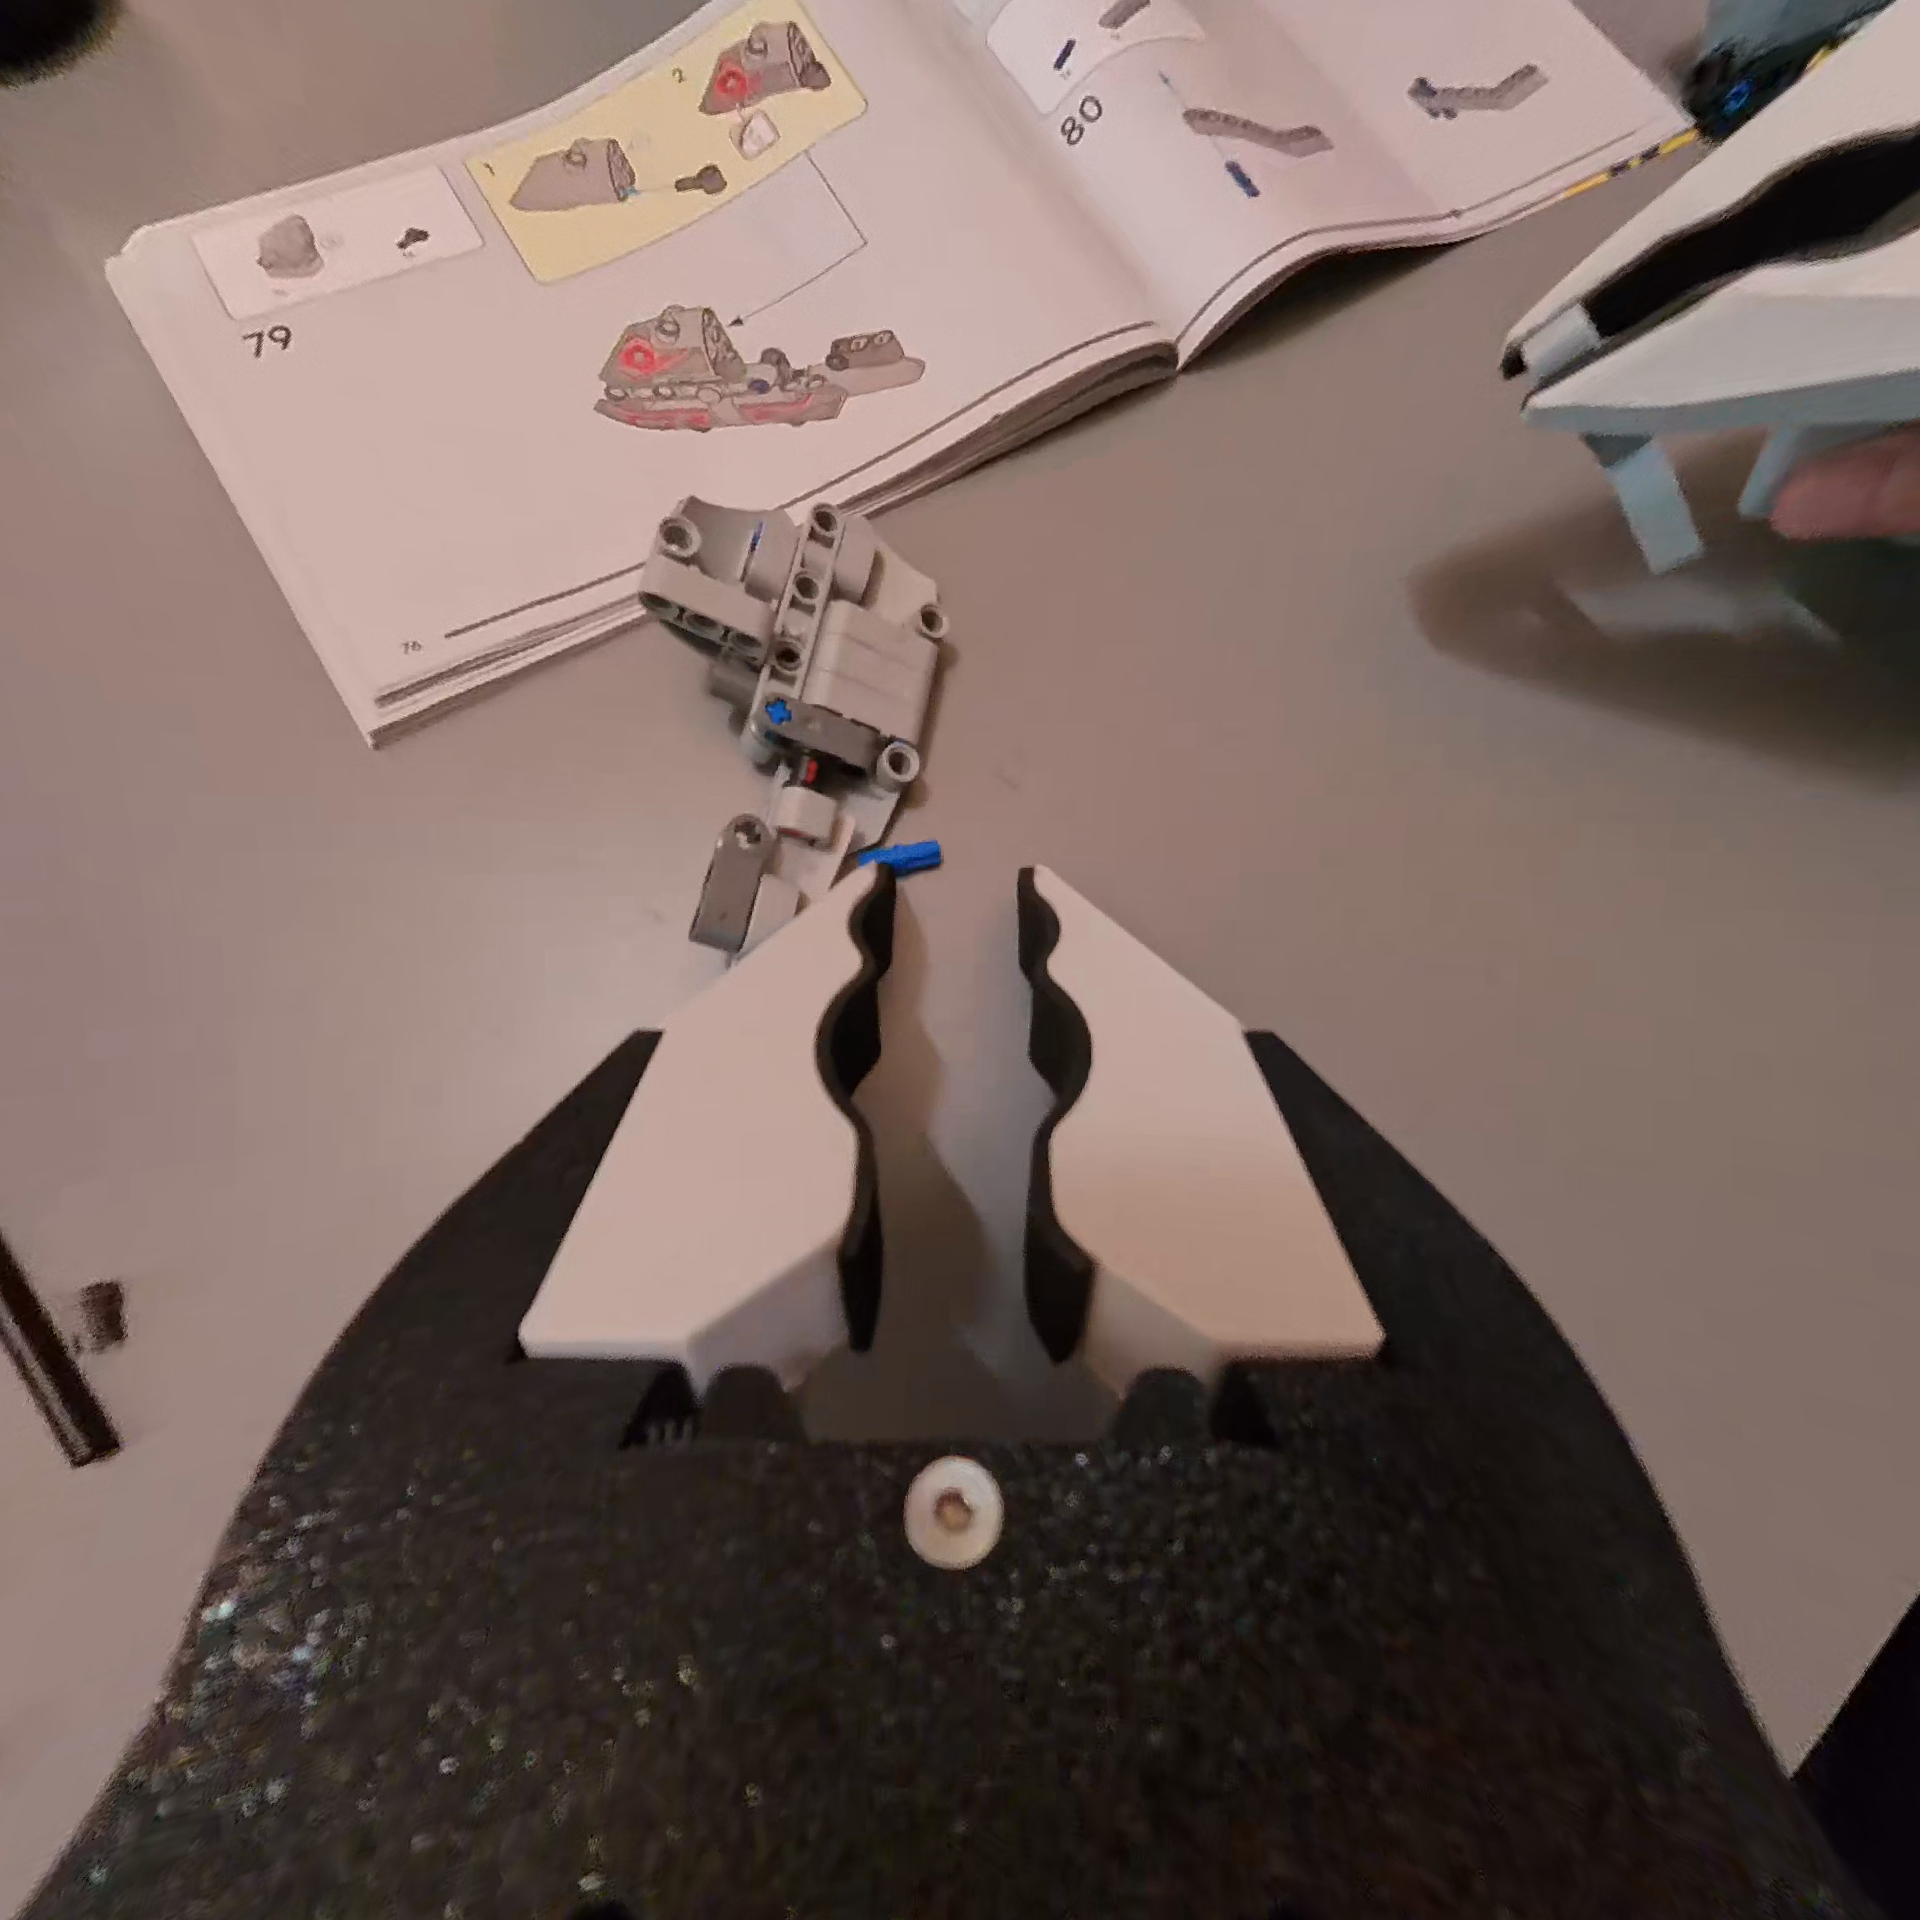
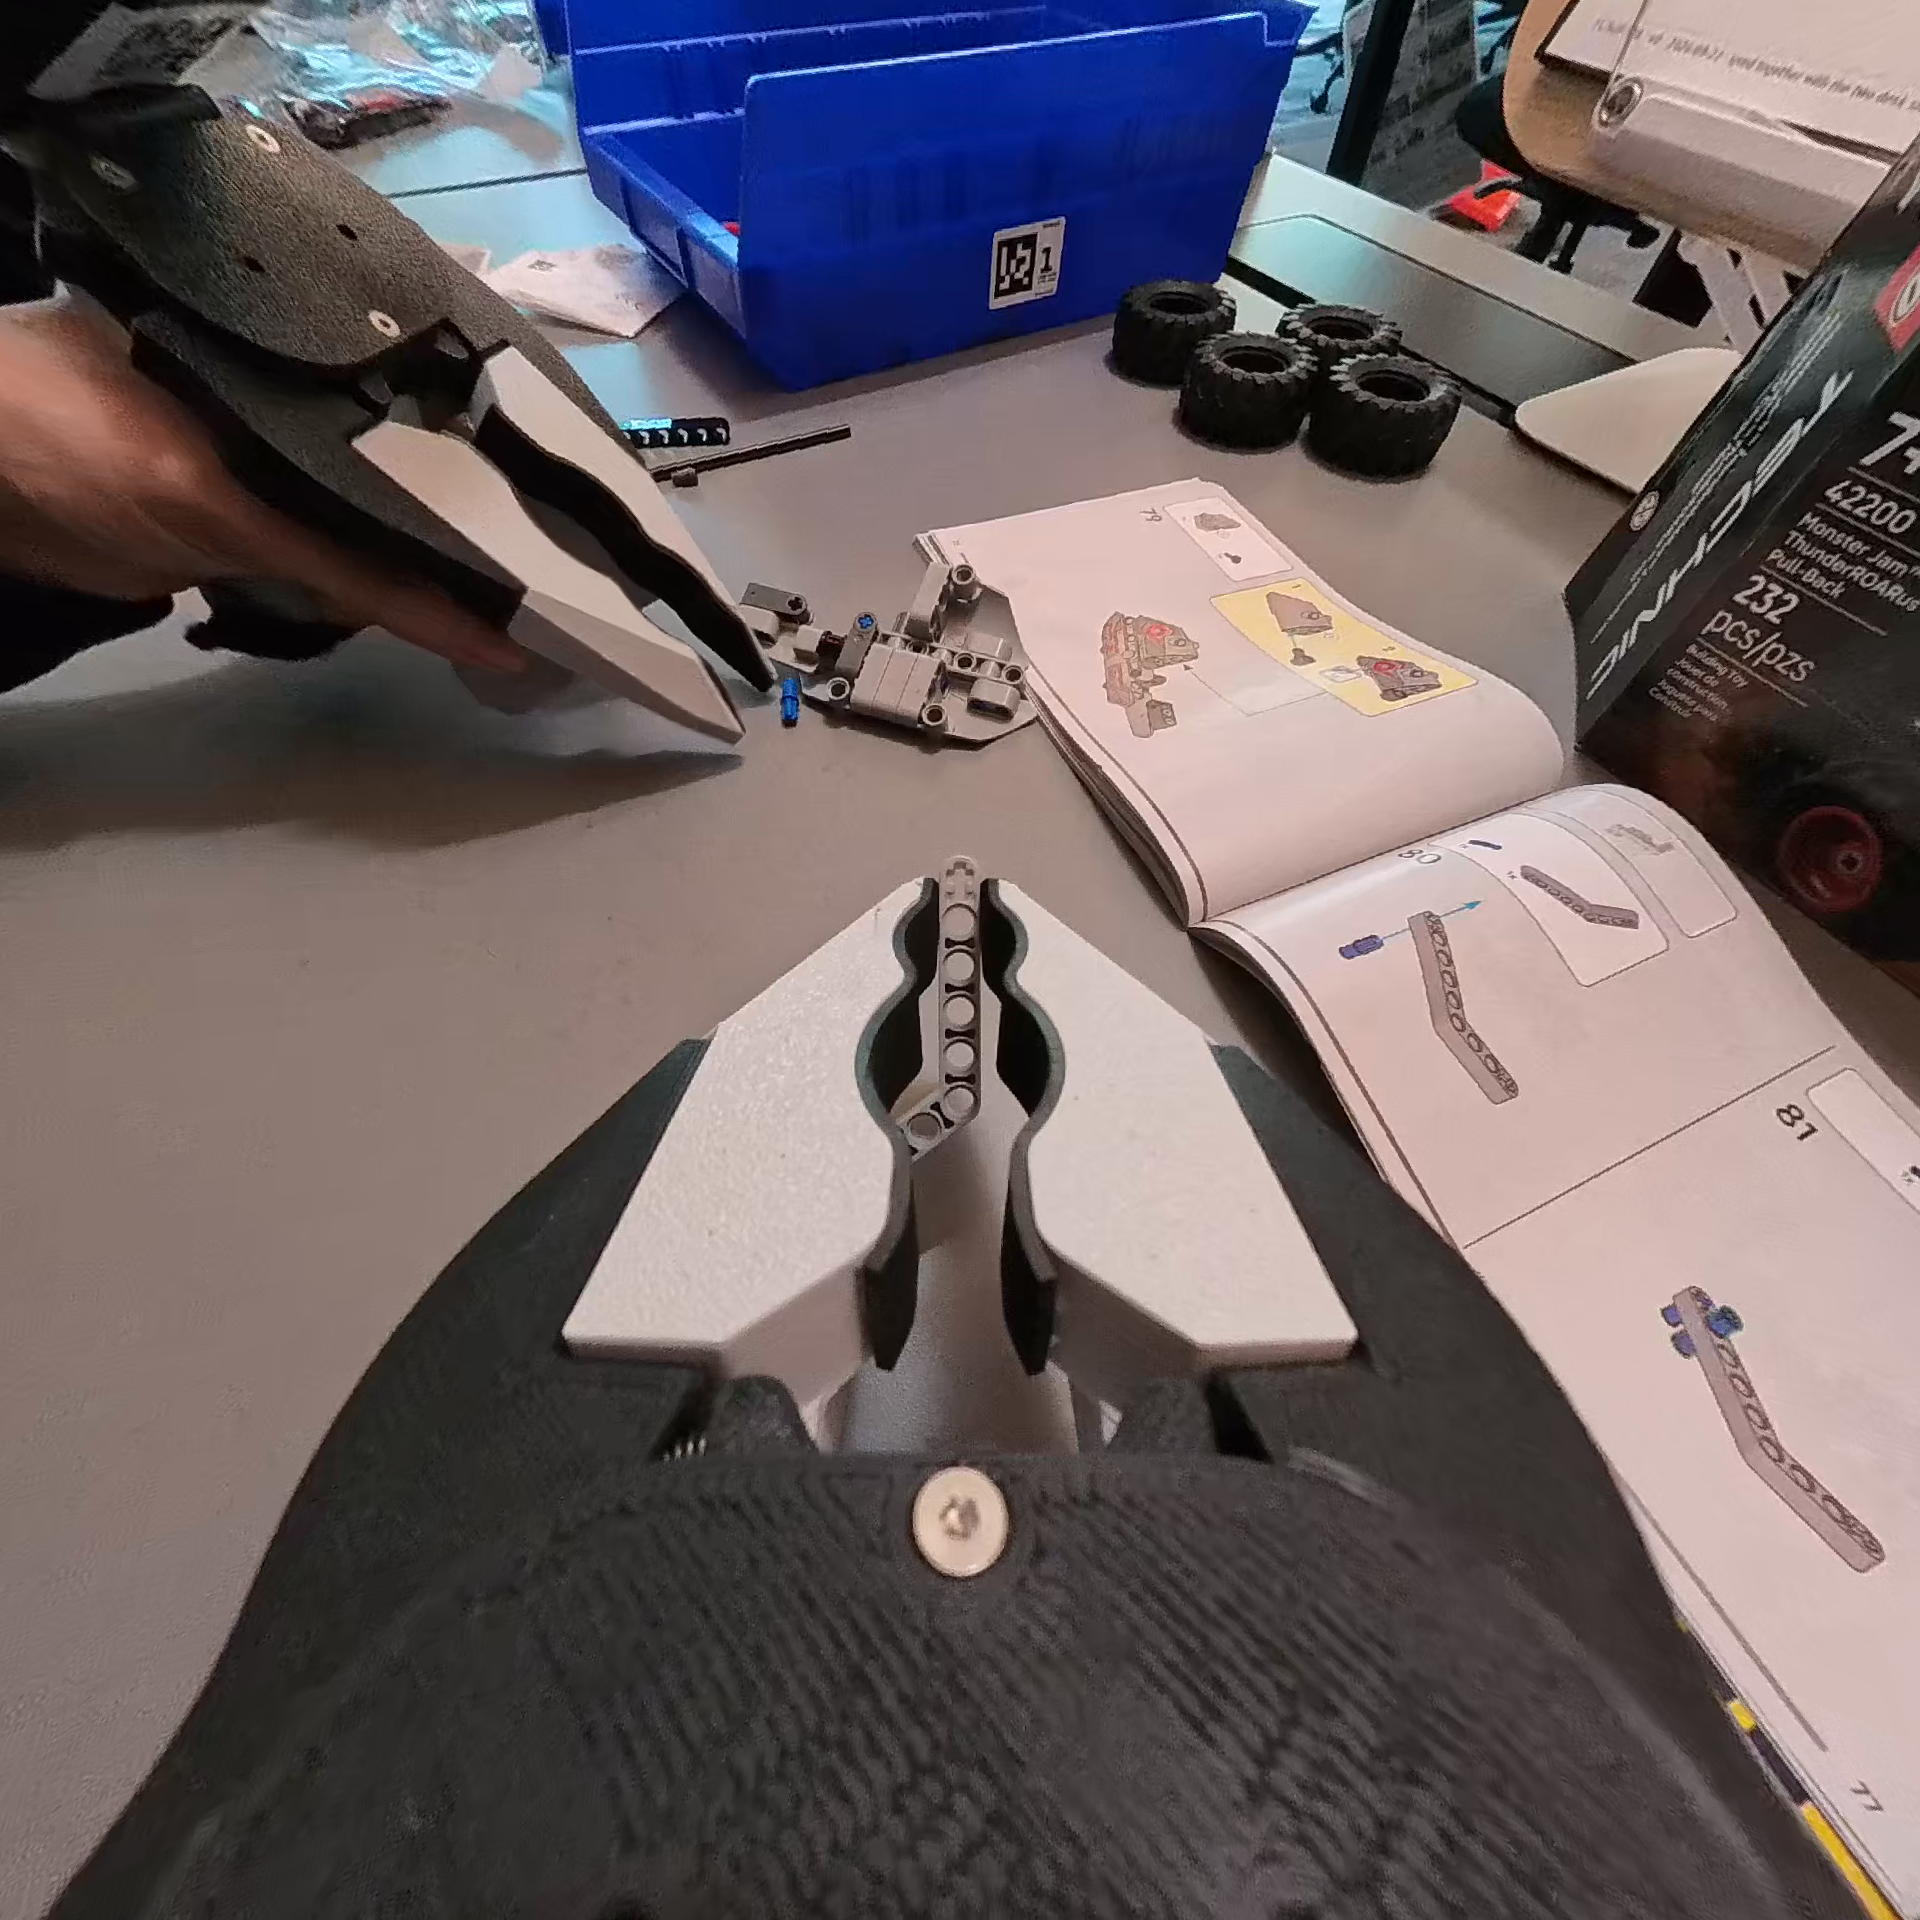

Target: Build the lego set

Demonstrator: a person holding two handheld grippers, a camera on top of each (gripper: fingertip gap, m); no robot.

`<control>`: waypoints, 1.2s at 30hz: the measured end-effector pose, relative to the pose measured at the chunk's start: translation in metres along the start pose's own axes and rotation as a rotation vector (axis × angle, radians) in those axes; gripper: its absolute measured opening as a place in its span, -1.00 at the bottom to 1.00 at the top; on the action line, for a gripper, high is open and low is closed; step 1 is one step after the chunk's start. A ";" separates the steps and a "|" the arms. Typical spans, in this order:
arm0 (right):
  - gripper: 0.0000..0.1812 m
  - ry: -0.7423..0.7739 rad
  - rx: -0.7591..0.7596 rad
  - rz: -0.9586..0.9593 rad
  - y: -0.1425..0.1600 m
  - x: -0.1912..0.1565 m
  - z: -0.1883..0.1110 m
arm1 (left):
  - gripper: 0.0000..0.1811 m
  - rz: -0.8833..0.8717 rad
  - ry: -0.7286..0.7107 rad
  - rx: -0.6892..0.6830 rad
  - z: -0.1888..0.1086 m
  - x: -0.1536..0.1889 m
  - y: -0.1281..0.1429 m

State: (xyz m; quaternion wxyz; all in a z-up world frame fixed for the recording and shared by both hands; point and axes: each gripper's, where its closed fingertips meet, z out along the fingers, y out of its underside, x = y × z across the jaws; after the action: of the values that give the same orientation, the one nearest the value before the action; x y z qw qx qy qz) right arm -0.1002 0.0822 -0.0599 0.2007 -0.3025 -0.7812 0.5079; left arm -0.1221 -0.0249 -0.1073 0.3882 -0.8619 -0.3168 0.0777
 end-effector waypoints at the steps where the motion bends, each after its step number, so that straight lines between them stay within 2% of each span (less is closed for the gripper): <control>1: -0.93 -0.005 0.004 0.003 0.000 0.000 0.000 | -0.77 -0.009 0.002 0.006 0.001 0.001 -0.001; 5: -0.93 -0.027 0.021 0.017 -0.001 -0.003 0.001 | -0.76 -0.002 0.030 -0.009 0.007 0.011 0.000; 8: -0.93 -0.033 0.025 0.011 -0.001 -0.004 0.000 | -0.78 0.073 0.059 -0.007 0.003 0.020 -0.001; 13: -0.93 -0.033 0.035 0.017 -0.002 -0.002 -0.003 | -0.82 0.199 -0.098 -0.030 -0.008 -0.011 -0.007; 16: -0.93 -0.037 0.034 0.013 -0.002 -0.004 -0.002 | -0.82 0.215 -0.046 -0.027 0.000 -0.005 -0.009; 19: -0.93 -0.042 0.026 0.004 -0.001 -0.005 -0.001 | -0.83 0.203 -0.061 -0.052 0.010 -0.008 -0.005; 24: -0.93 -0.061 0.019 -0.009 0.000 -0.009 -0.001 | -0.95 0.124 -0.031 -0.029 0.013 -0.006 -0.005; 36: -0.93 -0.098 0.001 -0.032 0.002 -0.017 0.001 | -0.97 0.228 0.037 0.007 0.010 -0.005 -0.002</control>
State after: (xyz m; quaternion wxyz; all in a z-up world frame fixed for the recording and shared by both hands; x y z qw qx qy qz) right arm -0.0875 0.0708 -0.0625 0.1705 -0.2645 -0.7946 0.5193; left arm -0.1308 -0.0200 -0.1135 0.3858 -0.8922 -0.2093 0.1067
